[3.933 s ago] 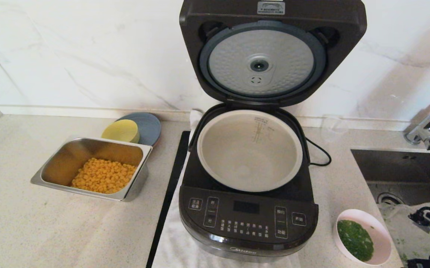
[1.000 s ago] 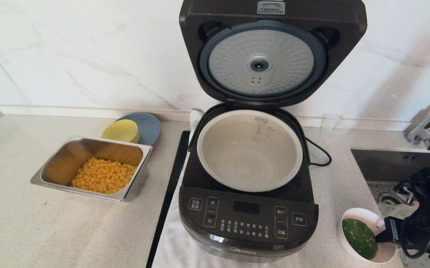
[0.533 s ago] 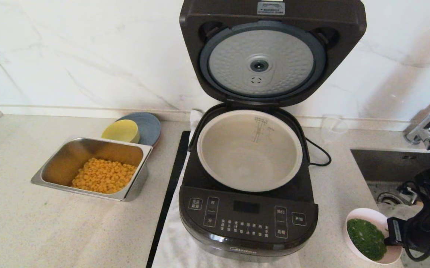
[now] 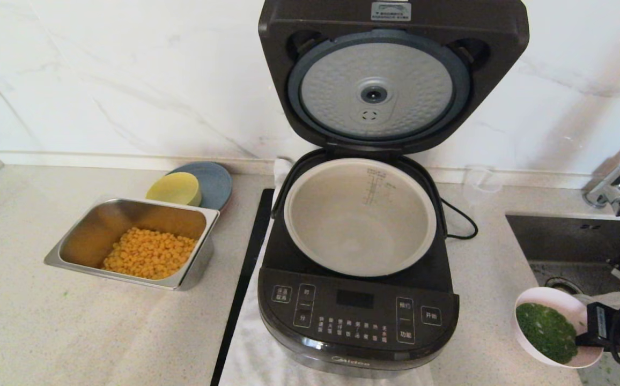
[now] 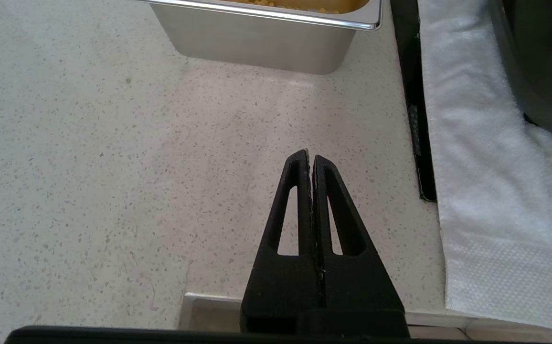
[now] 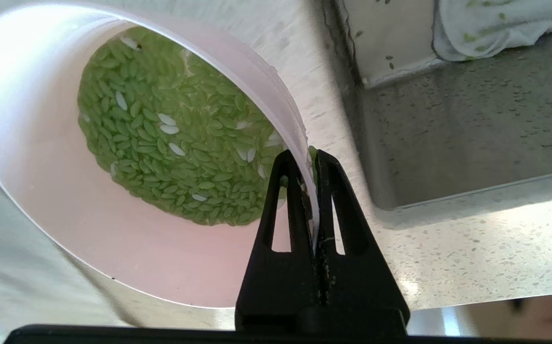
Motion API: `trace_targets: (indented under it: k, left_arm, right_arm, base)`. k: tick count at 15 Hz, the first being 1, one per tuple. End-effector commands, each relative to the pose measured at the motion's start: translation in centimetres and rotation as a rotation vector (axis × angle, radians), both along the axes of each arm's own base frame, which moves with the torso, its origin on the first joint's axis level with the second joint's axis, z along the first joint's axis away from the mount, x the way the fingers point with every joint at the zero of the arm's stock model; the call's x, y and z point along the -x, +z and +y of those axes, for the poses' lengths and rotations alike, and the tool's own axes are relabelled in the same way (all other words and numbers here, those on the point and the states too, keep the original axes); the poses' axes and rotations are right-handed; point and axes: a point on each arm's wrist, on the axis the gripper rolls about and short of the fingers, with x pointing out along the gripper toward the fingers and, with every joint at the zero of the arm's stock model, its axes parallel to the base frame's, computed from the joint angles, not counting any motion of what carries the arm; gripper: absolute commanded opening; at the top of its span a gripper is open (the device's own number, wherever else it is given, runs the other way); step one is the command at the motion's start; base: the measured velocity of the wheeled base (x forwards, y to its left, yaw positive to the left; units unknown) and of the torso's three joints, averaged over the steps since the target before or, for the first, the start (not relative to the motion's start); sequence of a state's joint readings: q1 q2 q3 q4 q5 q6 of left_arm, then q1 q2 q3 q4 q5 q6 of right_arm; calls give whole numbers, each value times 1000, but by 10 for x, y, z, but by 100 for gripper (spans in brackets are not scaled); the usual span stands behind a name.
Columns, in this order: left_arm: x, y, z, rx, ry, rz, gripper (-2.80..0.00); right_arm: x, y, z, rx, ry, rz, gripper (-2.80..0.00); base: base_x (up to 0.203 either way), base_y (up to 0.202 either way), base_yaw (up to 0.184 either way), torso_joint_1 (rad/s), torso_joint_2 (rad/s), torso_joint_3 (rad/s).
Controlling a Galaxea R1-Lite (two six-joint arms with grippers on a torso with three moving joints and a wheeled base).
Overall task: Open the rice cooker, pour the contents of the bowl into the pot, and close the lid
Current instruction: Fill a bowl with water from the tap
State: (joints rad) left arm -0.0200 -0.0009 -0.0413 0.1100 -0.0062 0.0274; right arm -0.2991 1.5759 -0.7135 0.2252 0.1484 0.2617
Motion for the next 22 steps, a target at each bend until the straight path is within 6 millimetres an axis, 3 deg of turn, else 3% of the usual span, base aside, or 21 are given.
trace_targets:
  k: [1,10,18,22]
  left_arm:
    - [0,0,0,0,0,0,-280]
    - [0,0,0,0,0,0,-280]
    - [0,0,0,0,0,0,-280]
    - [0,0,0,0,0,0,-280]
  right_arm:
    - [8,6,-22,-50,-84,-28,-280]
    - [25,-7,-140,-180,-445,-35,-280]
    - [41,-6,-214,-189,-603,-128,-280]
    - [34,-14,-240,-207,-629,-147,-280]
  base:
    - [0,0,0,0,0,0]
    - [0,0,0,0,0,0]
    - [0,0,0,0,0,0]
    - [0,0,0,0,0,0]
